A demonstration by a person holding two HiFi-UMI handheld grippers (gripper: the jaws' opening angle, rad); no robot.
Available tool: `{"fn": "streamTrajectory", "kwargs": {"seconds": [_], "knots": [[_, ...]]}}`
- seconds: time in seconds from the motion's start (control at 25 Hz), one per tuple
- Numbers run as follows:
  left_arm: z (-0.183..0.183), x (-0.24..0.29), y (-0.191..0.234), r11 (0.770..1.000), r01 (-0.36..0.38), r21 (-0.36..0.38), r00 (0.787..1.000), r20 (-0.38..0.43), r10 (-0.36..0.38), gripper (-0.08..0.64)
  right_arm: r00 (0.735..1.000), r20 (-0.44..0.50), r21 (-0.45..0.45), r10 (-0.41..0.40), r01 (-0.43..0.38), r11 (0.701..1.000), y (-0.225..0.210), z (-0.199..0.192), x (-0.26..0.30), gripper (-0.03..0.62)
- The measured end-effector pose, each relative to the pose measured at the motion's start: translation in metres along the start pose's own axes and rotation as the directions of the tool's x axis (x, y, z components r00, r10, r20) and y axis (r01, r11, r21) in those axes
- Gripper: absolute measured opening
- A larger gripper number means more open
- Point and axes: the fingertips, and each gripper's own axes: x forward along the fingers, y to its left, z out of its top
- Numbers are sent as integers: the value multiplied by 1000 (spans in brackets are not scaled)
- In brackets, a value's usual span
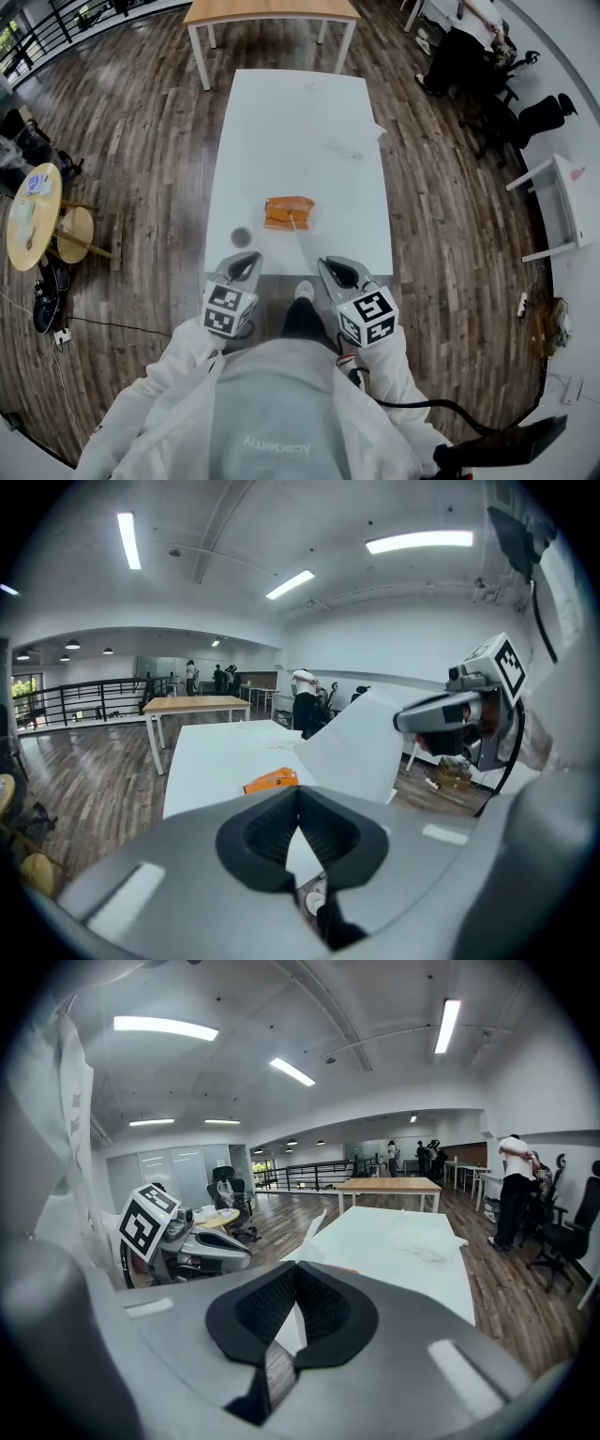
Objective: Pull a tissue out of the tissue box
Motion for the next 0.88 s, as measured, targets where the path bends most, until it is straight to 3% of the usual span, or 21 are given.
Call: {"fn": "streamTrajectory", "kwargs": {"seconds": [0.88], "knots": [[6,-86,-3,998,-49,45,990,137,42,0,975,107,121,-192,179,976,39,-12,-46,2]]}}
